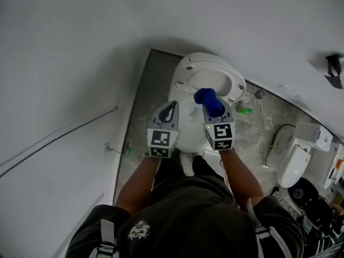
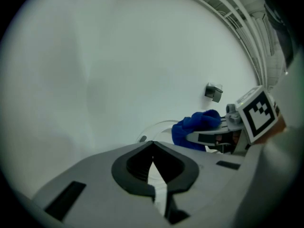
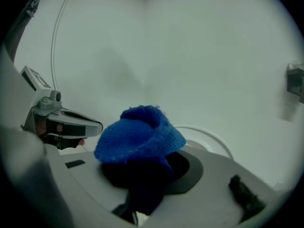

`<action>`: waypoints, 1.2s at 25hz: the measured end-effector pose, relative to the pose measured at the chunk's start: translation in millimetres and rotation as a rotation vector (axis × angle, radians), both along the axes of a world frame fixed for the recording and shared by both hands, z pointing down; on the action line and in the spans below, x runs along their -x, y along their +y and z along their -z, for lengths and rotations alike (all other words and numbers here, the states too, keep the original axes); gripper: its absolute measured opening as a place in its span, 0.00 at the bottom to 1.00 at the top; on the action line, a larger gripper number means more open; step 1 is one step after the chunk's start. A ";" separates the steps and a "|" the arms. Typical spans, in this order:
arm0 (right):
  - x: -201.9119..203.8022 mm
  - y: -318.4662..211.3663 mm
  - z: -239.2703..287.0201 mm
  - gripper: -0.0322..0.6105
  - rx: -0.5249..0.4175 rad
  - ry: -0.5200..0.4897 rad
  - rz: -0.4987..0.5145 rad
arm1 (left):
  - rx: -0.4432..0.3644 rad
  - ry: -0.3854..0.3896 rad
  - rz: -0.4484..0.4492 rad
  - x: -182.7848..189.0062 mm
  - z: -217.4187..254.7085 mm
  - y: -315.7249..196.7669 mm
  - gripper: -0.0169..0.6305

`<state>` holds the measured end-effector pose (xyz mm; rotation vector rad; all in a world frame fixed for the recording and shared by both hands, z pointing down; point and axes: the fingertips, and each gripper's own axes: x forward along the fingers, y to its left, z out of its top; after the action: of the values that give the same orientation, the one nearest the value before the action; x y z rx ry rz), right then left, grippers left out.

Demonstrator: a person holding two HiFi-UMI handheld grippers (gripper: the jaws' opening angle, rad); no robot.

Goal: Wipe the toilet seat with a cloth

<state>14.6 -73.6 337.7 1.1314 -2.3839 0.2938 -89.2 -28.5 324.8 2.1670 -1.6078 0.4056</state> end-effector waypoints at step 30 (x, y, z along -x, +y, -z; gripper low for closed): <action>-24.2 -105.8 -48.4 0.20 0.099 0.009 -0.329 | 0.093 0.026 -0.206 -1.9 -77.2 -87.4 0.04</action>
<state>38.8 -179.4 386.1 1.4715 -2.1423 0.5087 -87.2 -115.9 402.0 2.2640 -1.3294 0.5001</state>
